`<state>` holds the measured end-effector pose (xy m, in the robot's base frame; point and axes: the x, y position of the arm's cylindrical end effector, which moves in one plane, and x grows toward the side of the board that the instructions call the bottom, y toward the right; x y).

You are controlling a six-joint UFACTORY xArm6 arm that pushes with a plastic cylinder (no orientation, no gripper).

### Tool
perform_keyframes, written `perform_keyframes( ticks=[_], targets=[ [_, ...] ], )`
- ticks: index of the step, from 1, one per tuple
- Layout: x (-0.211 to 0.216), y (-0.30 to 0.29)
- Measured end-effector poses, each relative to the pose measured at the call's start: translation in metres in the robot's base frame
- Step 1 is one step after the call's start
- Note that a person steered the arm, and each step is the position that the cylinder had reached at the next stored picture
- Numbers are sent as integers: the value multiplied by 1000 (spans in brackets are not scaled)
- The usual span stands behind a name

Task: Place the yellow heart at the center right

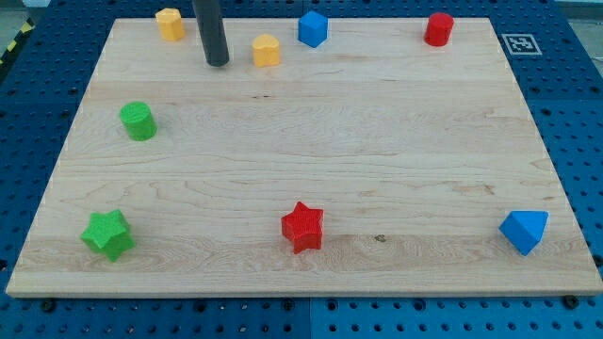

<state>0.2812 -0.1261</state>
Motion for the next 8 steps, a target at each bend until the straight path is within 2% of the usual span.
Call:
perform_keyframes(
  ticks=[2,5,7,8],
  targets=[
    [-27,13],
    [-10,47],
    [-21,73],
    [-12,93]
  ],
)
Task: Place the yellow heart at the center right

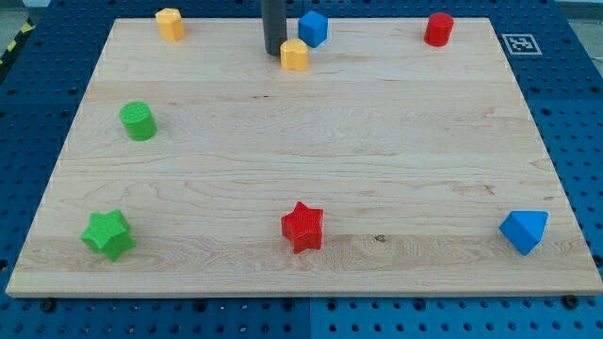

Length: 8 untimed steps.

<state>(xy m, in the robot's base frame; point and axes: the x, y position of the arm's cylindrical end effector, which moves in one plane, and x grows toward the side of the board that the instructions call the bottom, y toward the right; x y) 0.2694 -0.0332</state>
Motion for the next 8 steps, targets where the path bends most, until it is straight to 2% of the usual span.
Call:
perform_keyframes(
  ticks=[2,5,8],
  targets=[
    [44,43],
    [67,147],
    [98,211]
  ],
)
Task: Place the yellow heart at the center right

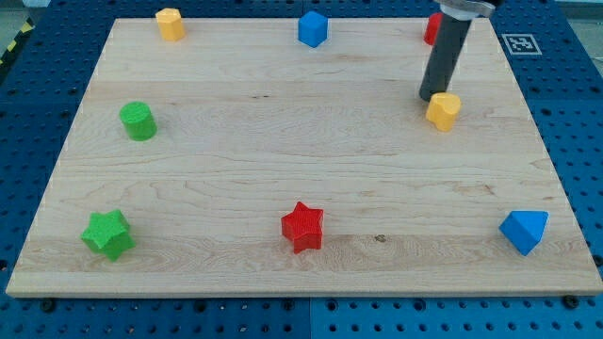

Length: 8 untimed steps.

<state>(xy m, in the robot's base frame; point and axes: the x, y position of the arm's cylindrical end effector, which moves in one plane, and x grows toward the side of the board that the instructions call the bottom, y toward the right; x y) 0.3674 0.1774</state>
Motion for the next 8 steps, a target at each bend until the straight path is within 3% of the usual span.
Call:
perform_keyframes(
  ticks=[1,2,4,6,7,8],
  targets=[
    [1,-3],
    [3,-45],
    [45,1],
    [45,22],
    [49,-3],
    [41,-75]
  ],
)
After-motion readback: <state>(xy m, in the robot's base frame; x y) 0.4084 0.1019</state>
